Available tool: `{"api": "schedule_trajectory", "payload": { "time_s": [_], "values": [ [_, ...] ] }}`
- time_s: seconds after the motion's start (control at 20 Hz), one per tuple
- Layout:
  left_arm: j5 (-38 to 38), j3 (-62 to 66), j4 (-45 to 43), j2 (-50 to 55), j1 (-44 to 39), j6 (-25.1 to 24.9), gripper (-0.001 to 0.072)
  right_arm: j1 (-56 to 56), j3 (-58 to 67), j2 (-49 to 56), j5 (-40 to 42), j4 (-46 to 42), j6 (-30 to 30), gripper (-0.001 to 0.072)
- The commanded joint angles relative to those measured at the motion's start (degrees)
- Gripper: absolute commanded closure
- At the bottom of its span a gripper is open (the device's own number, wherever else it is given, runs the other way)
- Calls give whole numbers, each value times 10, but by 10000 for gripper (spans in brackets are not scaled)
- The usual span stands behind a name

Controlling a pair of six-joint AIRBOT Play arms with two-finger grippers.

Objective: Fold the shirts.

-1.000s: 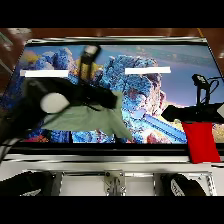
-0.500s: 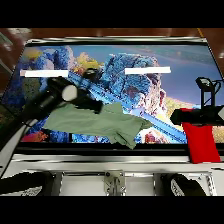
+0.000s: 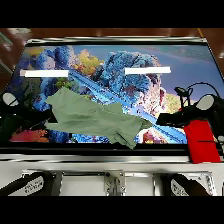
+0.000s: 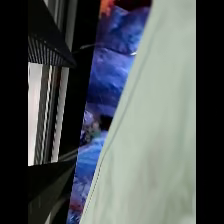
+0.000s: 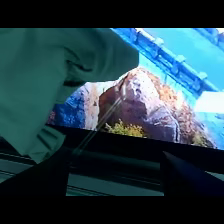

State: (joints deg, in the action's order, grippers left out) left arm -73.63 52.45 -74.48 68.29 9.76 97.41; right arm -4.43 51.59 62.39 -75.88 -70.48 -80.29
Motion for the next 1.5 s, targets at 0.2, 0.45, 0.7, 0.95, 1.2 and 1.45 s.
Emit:
{"api": "schedule_trajectory", "payload": {
  "time_s": [0.2,0.45,0.7,0.95,1.2,1.45],
  "values": [
    [126,-63,30,15,167,-29,-4,0,-2,78,9,75,29,51],
    [151,-63,82,89,161,-90,-3,0,-2,78,6,75,28,51],
    [195,-63,126,119,151,-112,-1,0,-2,77,5,75,23,51],
    [244,-63,130,127,140,-91,617,0,-3,81,1,74,9,49],
    [241,-62,130,93,130,-125,672,0,-3,149,49,108,9,41],
    [241,-62,130,0,89,-160,672,-1,-3,206,137,140,-18,42]
  ]
}}
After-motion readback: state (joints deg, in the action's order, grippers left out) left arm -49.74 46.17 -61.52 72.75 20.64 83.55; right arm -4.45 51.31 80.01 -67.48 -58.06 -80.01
